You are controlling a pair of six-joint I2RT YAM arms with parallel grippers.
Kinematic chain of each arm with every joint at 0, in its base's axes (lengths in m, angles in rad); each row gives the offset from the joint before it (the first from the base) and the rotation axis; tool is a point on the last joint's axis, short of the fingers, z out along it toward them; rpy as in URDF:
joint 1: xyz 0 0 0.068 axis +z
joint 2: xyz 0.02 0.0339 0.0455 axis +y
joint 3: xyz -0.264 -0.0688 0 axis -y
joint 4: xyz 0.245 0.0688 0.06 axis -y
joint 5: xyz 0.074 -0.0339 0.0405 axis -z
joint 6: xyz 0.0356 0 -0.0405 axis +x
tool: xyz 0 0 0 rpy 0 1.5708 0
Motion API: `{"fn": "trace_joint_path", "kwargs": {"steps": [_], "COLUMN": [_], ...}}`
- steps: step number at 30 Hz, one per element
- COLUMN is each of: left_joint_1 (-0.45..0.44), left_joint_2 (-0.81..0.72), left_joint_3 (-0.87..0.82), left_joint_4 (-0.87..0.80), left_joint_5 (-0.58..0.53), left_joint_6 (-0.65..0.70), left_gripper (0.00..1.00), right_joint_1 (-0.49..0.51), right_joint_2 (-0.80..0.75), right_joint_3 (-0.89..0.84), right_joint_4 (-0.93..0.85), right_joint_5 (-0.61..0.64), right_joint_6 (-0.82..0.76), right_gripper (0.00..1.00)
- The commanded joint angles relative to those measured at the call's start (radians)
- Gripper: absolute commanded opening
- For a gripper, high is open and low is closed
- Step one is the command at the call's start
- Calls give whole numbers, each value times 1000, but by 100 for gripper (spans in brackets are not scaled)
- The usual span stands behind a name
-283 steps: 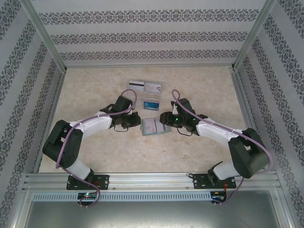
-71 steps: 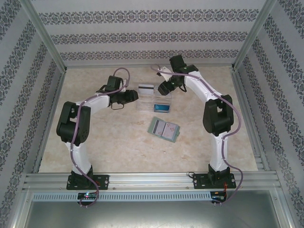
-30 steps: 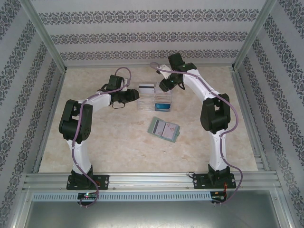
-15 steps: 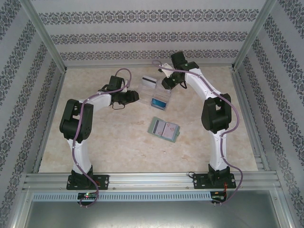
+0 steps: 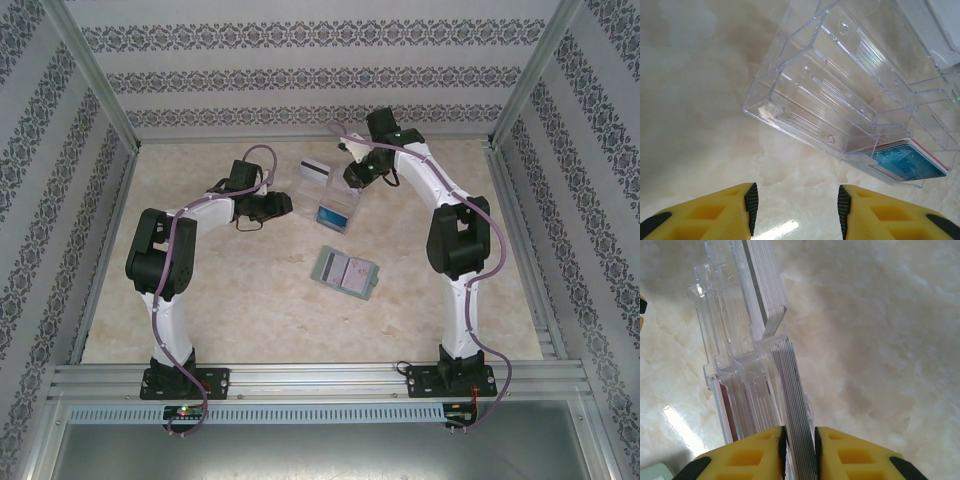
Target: Put the credit cards into the card holder
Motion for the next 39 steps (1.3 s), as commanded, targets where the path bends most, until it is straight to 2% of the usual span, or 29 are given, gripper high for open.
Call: {"fn": "trace_joint_path", "kwargs": {"steps": [1, 10, 13, 17, 18, 20, 21, 26, 32, 39], "left_joint_1": [-18, -18, -18, -18, -18, -18, -19, -20, -28, -52], "left_joint_2": [-2, -2, -1, 1, 1, 1, 2, 10, 29, 119], "left_joint_3": [10, 13, 13, 14, 13, 15, 17, 39, 75, 136], "left_joint_4": [-23, -27, -26, -25, -24, -25, -24, -26, -10, -11], "left_joint_5": [-5, -5, -5, -3, -3, -2, -2, -2, -10, -8], "left_joint_6": [22, 24, 23, 22, 22, 22, 21, 18, 1, -8], "left_gripper": [48, 48, 48, 48, 48, 48, 48, 48, 49, 49], "right_joint_1": [-13, -14, -14, -14, -14, -7, -3, 12, 23, 32], "right_joint_2": [-19, -20, -17, -17, -18, -21, -25, -19, 23, 45], "right_joint_3": [40, 40, 44, 42, 43, 34, 23, 10, 48, 49], "right_joint_4": [-22, -10, -15, -13, -16, -11, 2, 37, 8, 4], "right_joint_5": [-26, -24, -28, -37, -44, -28, -5, 88, 110, 118], "right_joint_6": [19, 30, 31, 33, 31, 23, 23, 20, 14, 10], "right_gripper": [25, 26, 22, 22, 28, 52, 56, 68, 70, 71]}}
